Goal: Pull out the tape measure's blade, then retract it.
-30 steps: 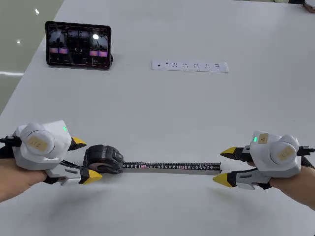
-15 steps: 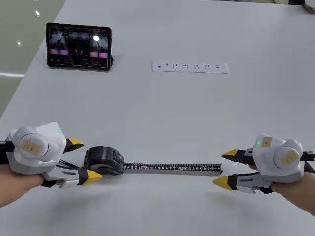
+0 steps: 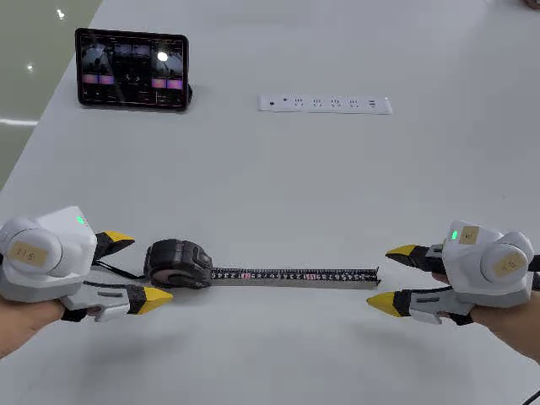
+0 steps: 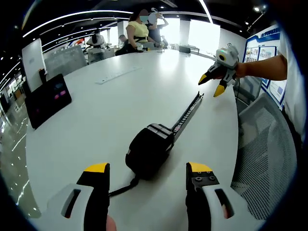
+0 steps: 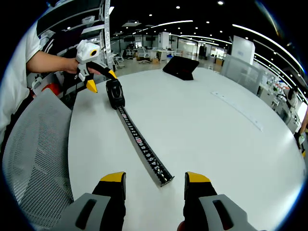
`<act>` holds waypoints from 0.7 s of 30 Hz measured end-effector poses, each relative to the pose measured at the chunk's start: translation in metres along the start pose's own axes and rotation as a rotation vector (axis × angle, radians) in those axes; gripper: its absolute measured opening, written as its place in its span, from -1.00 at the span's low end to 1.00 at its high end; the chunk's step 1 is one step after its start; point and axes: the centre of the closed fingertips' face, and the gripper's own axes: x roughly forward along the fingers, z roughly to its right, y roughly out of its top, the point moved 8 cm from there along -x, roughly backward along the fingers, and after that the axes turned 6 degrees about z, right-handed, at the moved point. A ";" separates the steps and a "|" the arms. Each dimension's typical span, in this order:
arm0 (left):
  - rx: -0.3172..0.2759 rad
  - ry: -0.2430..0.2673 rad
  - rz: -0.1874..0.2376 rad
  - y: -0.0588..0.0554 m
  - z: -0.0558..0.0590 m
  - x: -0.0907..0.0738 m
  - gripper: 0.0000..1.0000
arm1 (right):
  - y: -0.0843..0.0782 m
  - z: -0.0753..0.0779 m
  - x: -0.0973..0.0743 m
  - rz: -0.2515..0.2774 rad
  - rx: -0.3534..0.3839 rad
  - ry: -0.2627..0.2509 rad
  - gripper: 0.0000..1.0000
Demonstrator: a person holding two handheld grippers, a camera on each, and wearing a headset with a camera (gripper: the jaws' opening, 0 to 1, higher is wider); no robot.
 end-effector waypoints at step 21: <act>-0.080 0.056 0.089 -0.016 0.011 -0.029 0.35 | -0.005 -0.016 -0.012 0.042 0.050 -0.049 0.14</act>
